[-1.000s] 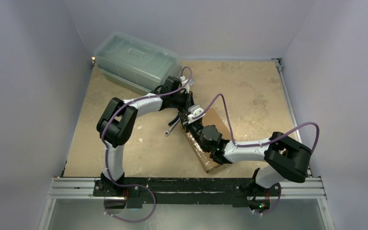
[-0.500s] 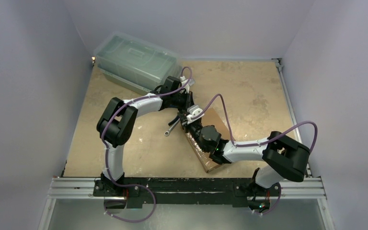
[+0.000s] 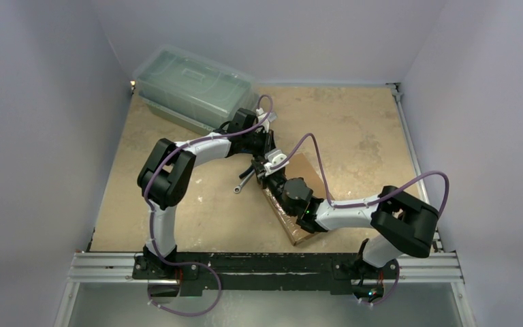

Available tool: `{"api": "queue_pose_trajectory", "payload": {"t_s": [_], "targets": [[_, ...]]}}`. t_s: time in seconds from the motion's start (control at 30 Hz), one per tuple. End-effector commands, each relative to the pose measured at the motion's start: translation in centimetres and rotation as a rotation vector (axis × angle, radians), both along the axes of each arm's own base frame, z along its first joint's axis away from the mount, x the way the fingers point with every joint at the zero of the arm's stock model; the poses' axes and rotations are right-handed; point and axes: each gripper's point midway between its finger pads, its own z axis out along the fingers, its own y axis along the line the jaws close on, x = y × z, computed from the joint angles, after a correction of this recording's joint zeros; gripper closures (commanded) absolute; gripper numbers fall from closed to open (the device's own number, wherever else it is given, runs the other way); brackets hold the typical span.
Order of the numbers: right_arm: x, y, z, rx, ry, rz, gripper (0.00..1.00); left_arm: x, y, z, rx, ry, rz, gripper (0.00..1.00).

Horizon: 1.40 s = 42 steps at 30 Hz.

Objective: Unpack the express box

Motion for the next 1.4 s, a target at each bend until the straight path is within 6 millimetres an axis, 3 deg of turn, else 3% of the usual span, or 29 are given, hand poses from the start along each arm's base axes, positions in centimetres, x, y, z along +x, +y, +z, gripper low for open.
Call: {"api": "queue_pose_trajectory", "payload": {"t_s": [0.0, 0.37, 0.67, 1.17, 1.3, 1.37], "targets": [[0.3, 0.2, 1.8, 0.045, -0.02, -0.016, 1.0, -0.7, 0.5, -2.1, 0.038, 0.055, 0.003, 1.0], [-0.8, -1.1, -0.1, -0.022, 0.104, -0.017, 1.0, -0.6, 1.2, -4.1, 0.111, 0.067, -0.01, 1.0], [-1.0, -0.5, -2.2, -0.123, 0.191, 0.001, 1.0, -0.3, 1.5, -4.8, 0.145, 0.051, -0.015, 1.0], [-3.4, -2.0, -1.3, -0.114, 0.246, 0.075, 1.0, 0.2, 2.0, -5.7, 0.203, 0.023, -0.025, 1.0], [-3.8, -1.9, -1.8, -0.101, 0.243, 0.097, 1.0, 0.5, 1.9, -4.7, 0.198, 0.01, -0.026, 1.0], [-3.8, -1.5, -1.8, -0.088, 0.219, 0.118, 1.0, 0.8, 1.3, -2.7, 0.147, -0.015, -0.024, 0.91]]}}
